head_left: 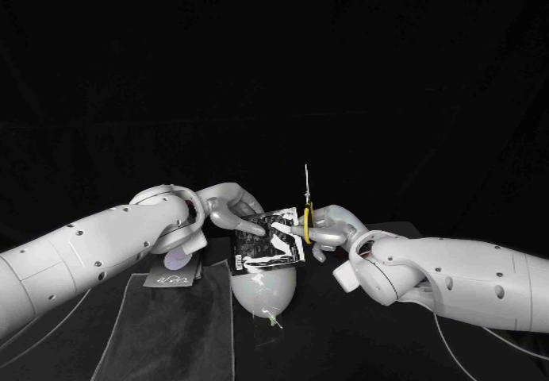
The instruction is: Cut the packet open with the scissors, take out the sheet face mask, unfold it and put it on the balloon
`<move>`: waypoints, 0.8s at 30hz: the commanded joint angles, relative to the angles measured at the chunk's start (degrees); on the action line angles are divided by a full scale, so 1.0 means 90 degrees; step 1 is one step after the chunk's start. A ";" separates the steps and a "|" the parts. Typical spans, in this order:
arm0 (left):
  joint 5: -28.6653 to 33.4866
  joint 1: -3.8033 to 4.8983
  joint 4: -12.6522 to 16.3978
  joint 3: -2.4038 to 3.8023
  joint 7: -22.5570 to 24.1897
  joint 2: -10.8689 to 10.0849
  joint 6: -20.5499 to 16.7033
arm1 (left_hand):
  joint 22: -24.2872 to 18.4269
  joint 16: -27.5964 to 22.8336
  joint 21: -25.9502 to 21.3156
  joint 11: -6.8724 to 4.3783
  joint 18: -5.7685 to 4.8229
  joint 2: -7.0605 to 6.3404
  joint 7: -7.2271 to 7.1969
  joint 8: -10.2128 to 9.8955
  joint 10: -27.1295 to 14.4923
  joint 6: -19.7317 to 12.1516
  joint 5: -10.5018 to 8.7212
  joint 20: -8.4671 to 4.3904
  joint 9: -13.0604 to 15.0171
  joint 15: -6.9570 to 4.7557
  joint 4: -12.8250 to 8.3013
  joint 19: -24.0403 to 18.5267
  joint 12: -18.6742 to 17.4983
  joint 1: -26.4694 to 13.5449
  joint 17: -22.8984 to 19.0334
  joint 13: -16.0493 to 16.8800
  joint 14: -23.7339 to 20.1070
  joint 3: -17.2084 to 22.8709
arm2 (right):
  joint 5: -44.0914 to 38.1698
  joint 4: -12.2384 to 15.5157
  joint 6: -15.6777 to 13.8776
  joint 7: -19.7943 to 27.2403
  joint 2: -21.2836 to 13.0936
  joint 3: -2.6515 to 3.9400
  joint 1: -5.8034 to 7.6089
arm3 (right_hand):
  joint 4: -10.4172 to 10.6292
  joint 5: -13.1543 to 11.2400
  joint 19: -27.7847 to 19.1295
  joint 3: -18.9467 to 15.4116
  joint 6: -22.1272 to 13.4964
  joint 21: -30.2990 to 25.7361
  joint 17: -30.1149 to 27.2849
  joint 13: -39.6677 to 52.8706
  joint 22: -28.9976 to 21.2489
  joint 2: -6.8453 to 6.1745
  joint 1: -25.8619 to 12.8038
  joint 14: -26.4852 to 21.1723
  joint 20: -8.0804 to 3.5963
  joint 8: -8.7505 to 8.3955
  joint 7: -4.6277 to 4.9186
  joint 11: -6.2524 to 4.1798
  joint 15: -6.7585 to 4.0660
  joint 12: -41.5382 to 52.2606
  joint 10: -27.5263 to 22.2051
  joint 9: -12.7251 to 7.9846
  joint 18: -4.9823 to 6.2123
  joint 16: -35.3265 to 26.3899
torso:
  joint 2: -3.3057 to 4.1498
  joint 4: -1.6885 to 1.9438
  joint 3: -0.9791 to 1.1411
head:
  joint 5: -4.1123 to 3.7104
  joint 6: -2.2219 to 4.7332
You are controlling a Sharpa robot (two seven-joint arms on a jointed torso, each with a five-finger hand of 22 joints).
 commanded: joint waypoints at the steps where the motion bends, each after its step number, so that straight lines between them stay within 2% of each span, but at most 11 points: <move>1: -0.0055 0.0015 -0.0021 0.0003 -0.0057 0.0036 0.0173 | 0.0048 0.0072 0.0121 0.0004 0.0023 0.0120 0.0349 -0.0015 0.0058 0.0002 -0.0011 -0.0004 -0.0027 -0.0016 -0.0020 0.0343 0.0010 0.0033 0.0028 -0.0011 0.0114 -0.0043 | -0.0160 0.0050 -0.0031 0.0130 -0.0011 0.0008 0.0007 | -0.0051 0.0019 0.0005 0.0098 0.0366 0.0023 0.0008 0.0738 0.0006 0.0033 -0.0015 0.0056 -0.0019 0.0032 -0.0411 -0.0933 -0.0041 0.4016 0.2874 0.0012 0.0121 -0.0035 | -0.0005 0.0001 0.0002 | 0.0001 -0.0007; 8: -0.0163 0.0016 -0.0058 -0.0017 -0.0165 0.0068 0.0282 | 0.0082 0.0096 0.0228 0.0026 0.0065 0.0188 0.0246 -0.0074 0.0001 -0.0089 -0.0011 0.0001 -0.0080 -0.0009 -0.0049 0.0687 -0.0061 0.0208 0.0044 -0.0021 0.0122 -0.0017 | -0.0201 0.0130 -0.0079 0.0161 -0.0033 0.0009 0.0007 | -0.0051 0.0019 0.0005 0.0098 0.0366 0.0023 0.0008 0.0738 0.0006 0.0033 -0.0015 0.0056 -0.0019 0.0032 -0.0411 -0.0933 -0.0041 0.4016 0.2874 0.0012 0.0121 -0.0035 | -0.0003 0.0001 0.0002 | 0.0004 -0.0006; 9: -0.0179 0.0016 -0.0065 -0.0023 -0.0183 0.0074 0.0300 | 0.0124 0.0148 0.0333 0.0012 0.0102 0.0233 0.0213 -0.0072 0.0024 -0.0063 -0.0011 -0.0003 -0.0078 -0.0033 -0.0063 0.0985 -0.0055 0.0285 0.0068 -0.0016 0.0195 -0.0001 | -0.0205 0.0143 -0.0092 0.0170 -0.0035 0.0009 0.0007 | -0.0051 0.0019 0.0005 0.0098 0.0366 0.0023 0.0008 0.0738 0.0006 0.0033 -0.0015 0.0056 -0.0019 0.0032 -0.0411 -0.0933 -0.0041 0.4016 0.2874 0.0012 0.0121 -0.0035 | -0.0003 0.0001 0.0002 | 0.0004 -0.0006; 12: -0.0207 0.0016 -0.0082 -0.0037 -0.0210 0.0093 0.0373 | 0.0164 0.0300 0.0446 -0.0028 0.0195 0.0332 0.0177 -0.0042 0.0153 0.0039 -0.0005 -0.0028 -0.0055 -0.0099 -0.0095 0.1180 -0.0004 0.0412 0.0138 0.0005 0.0427 0.0030 | -0.0216 0.0179 -0.0127 0.0196 -0.0044 0.0010 0.0007 | -0.0063 0.0019 0.0012 0.0116 0.0363 0.0049 0.0005 0.0746 0.0026 0.0026 -0.0025 0.0056 -0.0019 0.0037 -0.0411 -0.0932 -0.0041 0.4026 0.2876 0.0023 0.0117 -0.0037 | 0.0002 -0.0001 0.0002 | 0.0005 -0.0015; 14: -0.0212 0.0016 -0.0087 -0.0042 -0.0208 0.0097 0.0432 | 0.0253 0.0598 0.0665 -0.0184 0.0377 0.0511 0.0212 0.0121 0.0517 0.0414 -0.0014 -0.0060 0.0032 -0.0274 -0.0196 0.1544 0.0151 0.0669 0.0289 0.0056 0.0893 0.0133 | -0.0221 0.0191 -0.0144 0.0207 -0.0050 0.0011 0.0007 | -0.0063 0.0019 0.0012 0.0116 0.0363 0.0049 0.0005 0.0746 0.0026 0.0026 -0.0025 0.0056 -0.0019 0.0037 -0.0411 -0.0932 -0.0041 0.4026 0.2876 0.0023 0.0117 -0.0037 | 0.0003 -0.0003 0.0001 | 0.0008 -0.0023; 15: -0.0212 0.0016 -0.0089 -0.0043 -0.0206 0.0098 0.0451 | 0.0253 0.0598 0.0665 -0.0184 0.0377 0.0511 0.0212 0.0121 0.0517 0.0414 -0.0014 -0.0060 0.0032 -0.0274 -0.0196 0.1544 0.0151 0.0669 0.0289 0.0056 0.0893 0.0133 | -0.0222 0.0194 -0.0149 0.0210 -0.0052 0.0012 0.0007 | -0.0063 0.0019 0.0012 0.0116 0.0363 0.0049 0.0005 0.0746 0.0026 0.0026 -0.0025 0.0056 -0.0019 0.0037 -0.0411 -0.0932 -0.0041 0.4026 0.2876 0.0023 0.0117 -0.0037 | 0.0002 -0.0004 0.0001 | 0.0008 -0.0026; 17: -0.0180 0.0016 -0.0094 -0.0047 -0.0182 0.0098 0.0548 | 0.0388 0.0998 0.0981 -0.0445 0.0615 0.0847 0.0074 0.0358 0.1101 0.0995 0.0000 -0.0119 0.0088 -0.0548 -0.0224 0.2037 0.0355 0.1030 0.0512 0.0107 0.1515 0.0381 | -0.0226 0.0200 -0.0171 0.0223 -0.0063 0.0014 0.0007 | -0.0075 0.0019 0.0013 0.0133 0.0360 0.0050 0.0011 0.0754 0.0030 0.0022 -0.0034 0.0057 -0.0020 0.0042 -0.0411 -0.0933 -0.0041 0.4037 0.2879 0.0033 0.0116 -0.0033 | 0.0004 -0.0004 -0.0001 | 0.0006 -0.0035; 18: -0.0161 0.0016 -0.0096 -0.0048 -0.0172 0.0096 0.0577 | 0.0433 0.1119 0.1081 -0.0541 0.0655 0.0893 -0.0014 0.0453 0.1337 0.1227 0.0046 -0.0155 0.0114 -0.0648 -0.0238 0.2179 0.0430 0.1157 0.0583 0.0122 0.1699 0.0458 | -0.0227 0.0199 -0.0178 0.0226 -0.0065 0.0015 0.0007 | -0.0075 0.0019 0.0013 0.0133 0.0360 0.0050 0.0011 0.0754 0.0030 0.0022 -0.0034 0.0057 -0.0020 0.0042 -0.0411 -0.0933 -0.0041 0.4037 0.2879 0.0033 0.0116 -0.0033 | 0.0003 -0.0005 -0.0001 | 0.0004 -0.0036; 20: -0.0079 0.0016 -0.0106 -0.0050 -0.0128 0.0089 0.0640 | 0.0507 0.1267 0.1234 -0.0673 0.0659 0.1122 -0.0125 0.0582 0.1651 0.1561 0.0010 -0.0246 0.0148 -0.0765 -0.0255 0.2359 0.0509 0.1359 0.0683 0.0128 0.1916 0.0671 | -0.0229 0.0189 -0.0194 0.0233 -0.0072 0.0017 0.0007 | -0.0075 0.0019 0.0013 0.0133 0.0360 0.0050 0.0011 0.0754 0.0030 0.0022 -0.0034 0.0057 -0.0020 0.0042 -0.0411 -0.0933 -0.0041 0.4037 0.2879 0.0033 0.0116 -0.0033 | -0.0001 -0.0004 -0.0001 | 0.0001 -0.0039; 23: 0.0092 0.0015 -0.0119 -0.0051 -0.0053 0.0075 0.0642 | 0.0627 0.1451 0.1457 -0.0811 0.0652 0.1287 -0.0232 0.0736 0.2041 0.1894 -0.0008 -0.0403 0.0211 -0.0903 -0.0346 0.2539 0.0604 0.1494 0.0813 0.0135 0.2201 0.0884 | -0.0230 0.0166 -0.0203 0.0239 -0.0077 0.0019 0.0007 | -0.0075 0.0019 0.0013 0.0133 0.0360 0.0050 0.0011 0.0754 0.0030 0.0022 -0.0034 0.0057 -0.0020 0.0042 -0.0411 -0.0933 -0.0041 0.4037 0.2879 0.0033 0.0116 -0.0033 | -0.0005 0.0002 0.0001 | -0.0003 -0.0046; 24: 0.0198 0.0015 -0.0124 -0.0052 -0.0018 0.0068 0.0614 | 0.0724 0.1516 0.1613 -0.0855 0.0624 0.1294 -0.0267 0.0766 0.2184 0.1934 -0.0008 -0.0490 0.0243 -0.0952 -0.0362 0.2569 0.0575 0.1438 0.0895 0.0097 0.2296 0.0981 | -0.0230 0.0156 -0.0198 0.0238 -0.0076 0.0019 0.0007 | -0.0079 0.0020 0.0010 0.0140 0.0359 0.0036 0.0006 0.0752 0.0022 0.0021 -0.0039 0.0057 -0.0020 0.0044 -0.0411 -0.0933 -0.0041 0.4034 0.2878 0.0038 0.0119 -0.0036 | -0.0005 0.0002 0.0001 | -0.0003 -0.0046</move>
